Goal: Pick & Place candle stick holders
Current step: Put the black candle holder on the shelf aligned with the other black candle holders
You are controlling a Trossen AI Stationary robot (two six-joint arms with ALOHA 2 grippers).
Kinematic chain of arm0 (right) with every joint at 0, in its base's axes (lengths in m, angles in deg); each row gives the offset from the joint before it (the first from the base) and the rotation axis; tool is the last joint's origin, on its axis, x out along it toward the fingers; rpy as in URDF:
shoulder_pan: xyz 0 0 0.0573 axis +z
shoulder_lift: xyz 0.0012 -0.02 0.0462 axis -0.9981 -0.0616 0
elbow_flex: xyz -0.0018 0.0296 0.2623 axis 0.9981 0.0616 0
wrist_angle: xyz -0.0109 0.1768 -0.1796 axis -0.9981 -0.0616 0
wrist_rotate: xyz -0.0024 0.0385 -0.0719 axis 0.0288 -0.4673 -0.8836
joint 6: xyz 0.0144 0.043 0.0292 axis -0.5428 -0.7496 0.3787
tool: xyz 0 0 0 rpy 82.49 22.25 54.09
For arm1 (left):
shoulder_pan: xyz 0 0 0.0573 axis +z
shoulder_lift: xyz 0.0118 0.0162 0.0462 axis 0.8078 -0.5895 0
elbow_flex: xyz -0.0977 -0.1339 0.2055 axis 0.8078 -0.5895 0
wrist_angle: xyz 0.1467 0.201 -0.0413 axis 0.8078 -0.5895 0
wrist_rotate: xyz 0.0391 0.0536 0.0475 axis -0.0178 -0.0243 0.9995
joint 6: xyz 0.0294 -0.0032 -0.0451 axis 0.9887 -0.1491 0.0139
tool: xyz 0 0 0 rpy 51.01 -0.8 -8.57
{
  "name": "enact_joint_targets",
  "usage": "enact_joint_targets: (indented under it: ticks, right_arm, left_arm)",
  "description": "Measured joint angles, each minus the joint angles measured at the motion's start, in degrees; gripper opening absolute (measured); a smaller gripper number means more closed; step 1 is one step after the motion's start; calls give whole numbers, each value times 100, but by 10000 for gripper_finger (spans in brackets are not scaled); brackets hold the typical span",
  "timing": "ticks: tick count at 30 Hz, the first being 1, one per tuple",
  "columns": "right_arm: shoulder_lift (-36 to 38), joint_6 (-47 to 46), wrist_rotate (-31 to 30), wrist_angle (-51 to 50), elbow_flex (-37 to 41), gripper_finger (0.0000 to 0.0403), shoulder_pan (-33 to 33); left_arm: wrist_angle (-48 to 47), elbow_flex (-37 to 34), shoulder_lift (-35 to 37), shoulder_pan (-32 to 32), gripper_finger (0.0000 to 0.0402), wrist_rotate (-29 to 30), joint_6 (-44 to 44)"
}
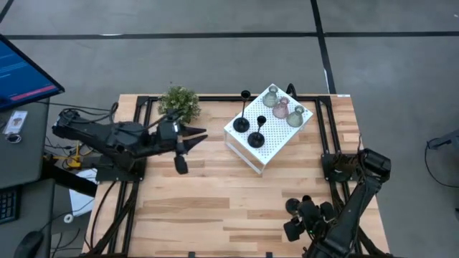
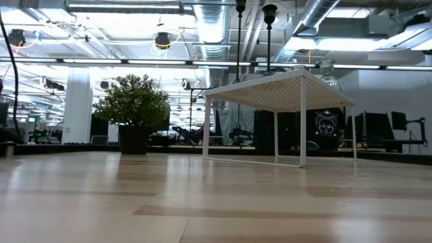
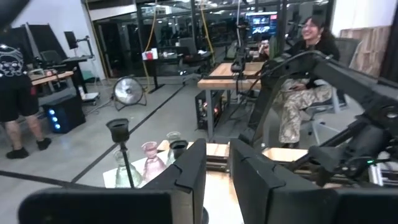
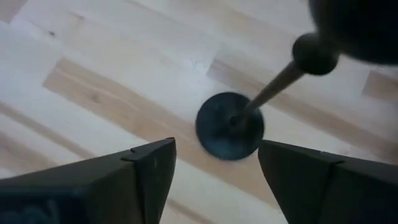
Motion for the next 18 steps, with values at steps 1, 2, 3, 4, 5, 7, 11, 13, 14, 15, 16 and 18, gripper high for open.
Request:
enact_joint_targets:
  ticks: [1,2,3,4,5,7,11,13,14,15,16,18]
  right_arm:
    - [1,1,-22,-15,51,221,-6]
    - [7,1,-55,-16,96,220,-8]
    - [11,3,-132,-4,147,219,-9]
    - [11,8,-215,-8,191,218,-9]
    - [11,22,-302,-2,228,217,-9]
    - [11,68,-452,17,288,217,-25]
    - [17,110,-598,-8,389,217,-112]
    - [17,111,-683,-6,422,211,-119]
    - [17,112,-688,-7,426,204,-118]
    - [17,119,-679,-20,431,192,-117]
    - [17,135,-663,-24,433,175,-111]
    - [17,178,-599,-43,432,127,-105]
  left_arm:
    - [1,0,21,-44,72,2,0]
    - [3,0,30,-77,72,1,-1]
    - [4,0,34,-99,72,0,-2]
    - [4,0,33,-129,72,0,-3]
    - [0,0,25,-157,72,0,-16]
    - [-1,0,5,-201,72,-1,-22]
    - [-12,0,-35,-205,72,-3,-21]
    - [1,0,-33,-200,72,0,-22]
    - [3,0,-29,-201,72,4,-21]
    - [2,0,-27,-202,72,41,-20]
    - [2,0,-30,-200,72,96,-20]
    - [0,0,-30,-200,72,187,4]
